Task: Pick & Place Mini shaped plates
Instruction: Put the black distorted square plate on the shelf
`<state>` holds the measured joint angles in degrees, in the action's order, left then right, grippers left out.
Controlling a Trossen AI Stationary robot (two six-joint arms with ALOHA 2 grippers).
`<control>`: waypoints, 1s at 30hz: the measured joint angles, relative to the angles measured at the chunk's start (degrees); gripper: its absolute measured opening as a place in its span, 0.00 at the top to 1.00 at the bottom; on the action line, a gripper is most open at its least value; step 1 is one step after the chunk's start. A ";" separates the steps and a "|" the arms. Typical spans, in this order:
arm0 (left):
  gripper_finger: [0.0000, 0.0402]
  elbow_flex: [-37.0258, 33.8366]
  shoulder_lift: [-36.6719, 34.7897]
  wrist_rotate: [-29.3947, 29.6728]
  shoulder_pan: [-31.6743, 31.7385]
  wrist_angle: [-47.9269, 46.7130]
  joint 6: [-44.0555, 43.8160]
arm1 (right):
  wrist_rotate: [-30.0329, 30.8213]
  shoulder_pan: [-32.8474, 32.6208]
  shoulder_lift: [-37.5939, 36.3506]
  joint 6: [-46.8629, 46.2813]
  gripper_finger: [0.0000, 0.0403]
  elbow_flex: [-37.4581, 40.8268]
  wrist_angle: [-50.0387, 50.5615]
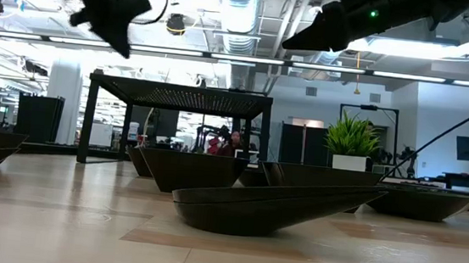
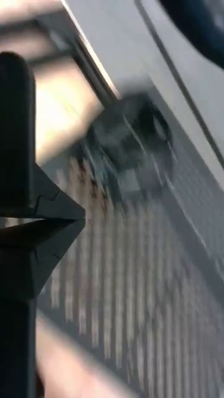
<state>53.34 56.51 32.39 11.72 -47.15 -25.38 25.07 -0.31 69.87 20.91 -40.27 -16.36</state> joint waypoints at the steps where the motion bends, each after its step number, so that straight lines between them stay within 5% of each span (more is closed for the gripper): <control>1: 0.98 -0.63 0.00 -0.60 -2.54 3.16 1.27 | -0.57 -0.05 0.00 0.00 0.60 0.00 0.00; 7: 0.98 -4.39 0.76 -12.42 -17.86 19.41 12.49 | -8.32 -0.01 0.00 -3.72 0.65 0.00 0.04; 14: 0.92 -11.05 6.58 -13.50 -29.17 30.41 13.18 | -8.75 -1.52 1.80 -7.34 0.64 0.01 0.77; 21: 0.78 -12.65 17.53 -17.06 -29.61 51.48 24.72 | -8.60 -3.90 6.77 -9.56 0.53 -3.69 3.27; 27: 0.70 -12.49 29.46 -24.02 -26.78 69.69 30.19 | -5.52 -5.82 8.49 -18.89 0.47 -10.09 21.29; 30: 0.69 -9.72 34.74 -25.19 -24.27 71.16 33.09 | -3.72 -6.80 7.50 -21.44 0.46 -11.10 27.75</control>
<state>43.61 91.25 7.20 -12.55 24.01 7.71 21.34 -7.11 77.36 -0.53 -51.37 11.39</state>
